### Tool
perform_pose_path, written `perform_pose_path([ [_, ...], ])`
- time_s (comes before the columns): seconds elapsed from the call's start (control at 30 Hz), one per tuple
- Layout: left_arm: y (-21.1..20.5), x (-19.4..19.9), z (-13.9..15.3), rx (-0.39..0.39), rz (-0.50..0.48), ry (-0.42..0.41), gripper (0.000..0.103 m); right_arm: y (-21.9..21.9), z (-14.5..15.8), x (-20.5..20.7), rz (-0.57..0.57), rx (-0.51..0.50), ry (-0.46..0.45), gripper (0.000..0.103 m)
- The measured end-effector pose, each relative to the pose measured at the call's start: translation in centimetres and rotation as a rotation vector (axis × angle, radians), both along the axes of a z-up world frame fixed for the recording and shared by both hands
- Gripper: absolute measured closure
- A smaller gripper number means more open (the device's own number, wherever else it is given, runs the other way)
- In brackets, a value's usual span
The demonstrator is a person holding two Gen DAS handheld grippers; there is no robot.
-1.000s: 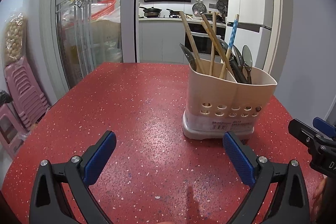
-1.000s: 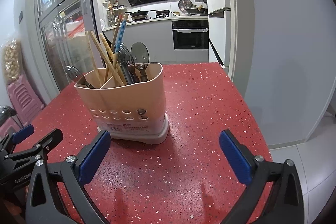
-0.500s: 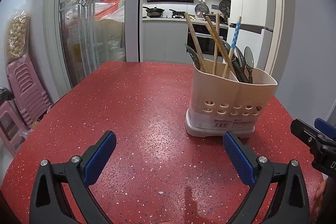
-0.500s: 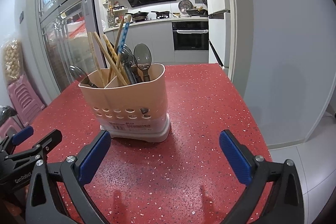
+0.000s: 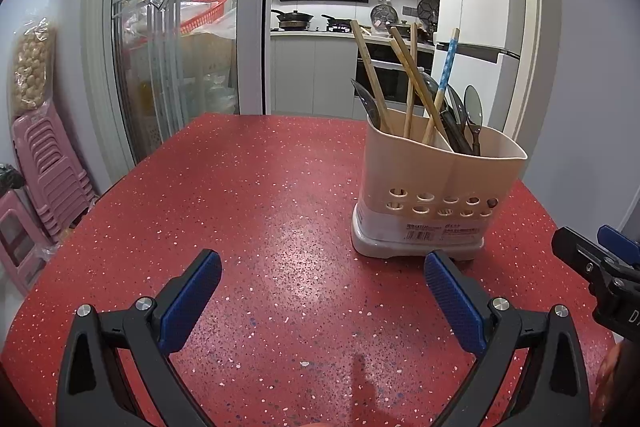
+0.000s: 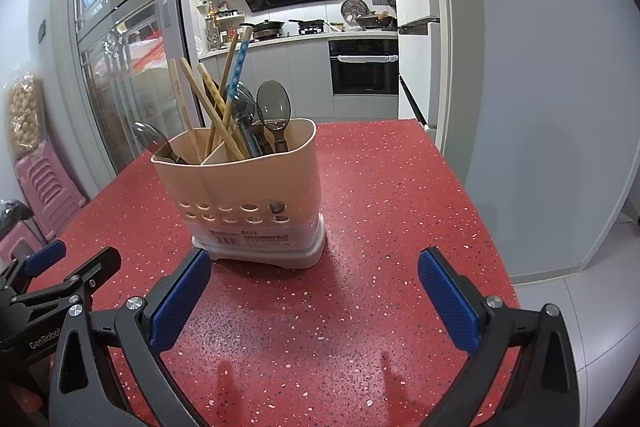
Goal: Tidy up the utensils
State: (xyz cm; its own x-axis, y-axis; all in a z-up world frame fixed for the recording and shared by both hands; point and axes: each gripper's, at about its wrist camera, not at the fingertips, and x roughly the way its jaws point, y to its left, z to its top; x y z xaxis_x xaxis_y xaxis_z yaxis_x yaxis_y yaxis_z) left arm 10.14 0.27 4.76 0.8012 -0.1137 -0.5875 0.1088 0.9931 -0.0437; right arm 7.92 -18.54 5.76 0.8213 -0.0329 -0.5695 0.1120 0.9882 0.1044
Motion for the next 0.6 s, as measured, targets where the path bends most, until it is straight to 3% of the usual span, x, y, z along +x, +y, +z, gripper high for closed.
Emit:
perform_pose_path([
  [0.6, 0.00, 0.00, -0.11, 0.001, -0.001, 0.003, 0.000, -0.42, -0.24, 0.07, 0.001, 0.004, 0.006, 0.000],
])
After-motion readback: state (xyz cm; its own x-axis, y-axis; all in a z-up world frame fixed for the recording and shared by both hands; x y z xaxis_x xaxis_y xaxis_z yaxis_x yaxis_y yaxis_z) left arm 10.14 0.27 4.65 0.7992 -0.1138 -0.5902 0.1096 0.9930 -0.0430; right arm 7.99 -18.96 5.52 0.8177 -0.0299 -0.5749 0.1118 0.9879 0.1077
